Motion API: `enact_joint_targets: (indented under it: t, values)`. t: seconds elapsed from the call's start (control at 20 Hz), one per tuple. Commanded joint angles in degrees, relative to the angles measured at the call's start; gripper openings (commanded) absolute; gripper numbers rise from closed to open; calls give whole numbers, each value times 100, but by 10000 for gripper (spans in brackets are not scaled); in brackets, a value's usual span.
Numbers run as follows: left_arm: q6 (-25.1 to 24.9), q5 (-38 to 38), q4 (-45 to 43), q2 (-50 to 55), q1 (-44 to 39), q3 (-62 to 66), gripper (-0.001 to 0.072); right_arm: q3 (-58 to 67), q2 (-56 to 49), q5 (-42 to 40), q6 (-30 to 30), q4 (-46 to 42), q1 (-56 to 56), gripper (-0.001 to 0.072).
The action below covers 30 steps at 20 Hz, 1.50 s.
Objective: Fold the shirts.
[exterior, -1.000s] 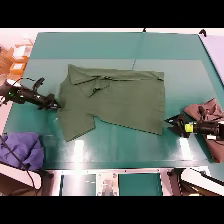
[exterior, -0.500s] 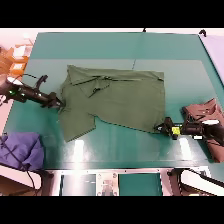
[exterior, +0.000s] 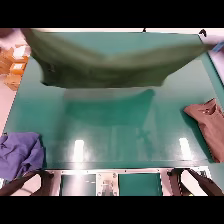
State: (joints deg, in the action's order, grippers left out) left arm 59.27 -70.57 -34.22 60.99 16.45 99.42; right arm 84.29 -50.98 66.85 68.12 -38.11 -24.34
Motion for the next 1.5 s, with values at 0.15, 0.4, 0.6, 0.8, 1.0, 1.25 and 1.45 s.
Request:
enact_joint_targets:
  t: [0.15,0.4,0.6,0.8,1.0,1.25,1.45]
  values:
    - [278,1198,-448,-1797,-4,1856,28,2929,643,-605,46,-643,-304,14]
    - [1169,625,-1322,-1895,-4,1731,28,2632,758,-223,868,-1585,-304,15]
    - [1285,96,-1316,-1768,-4,177,28,846,509,-247,909,-1071,-293,14]
    - [529,557,-551,-968,-59,-2302,28,-1362,-195,-1049,446,-887,68,14]
    - [-402,1578,-144,997,-518,-3311,28,-2221,-1770,-2319,317,-881,656,14]
    - [-334,1910,20,3338,-649,-2269,28,-1270,-4061,-2559,321,-321,866,14]
    - [-70,1989,-66,3676,-632,-1475,28,-358,-4710,-2000,341,-328,793,14]
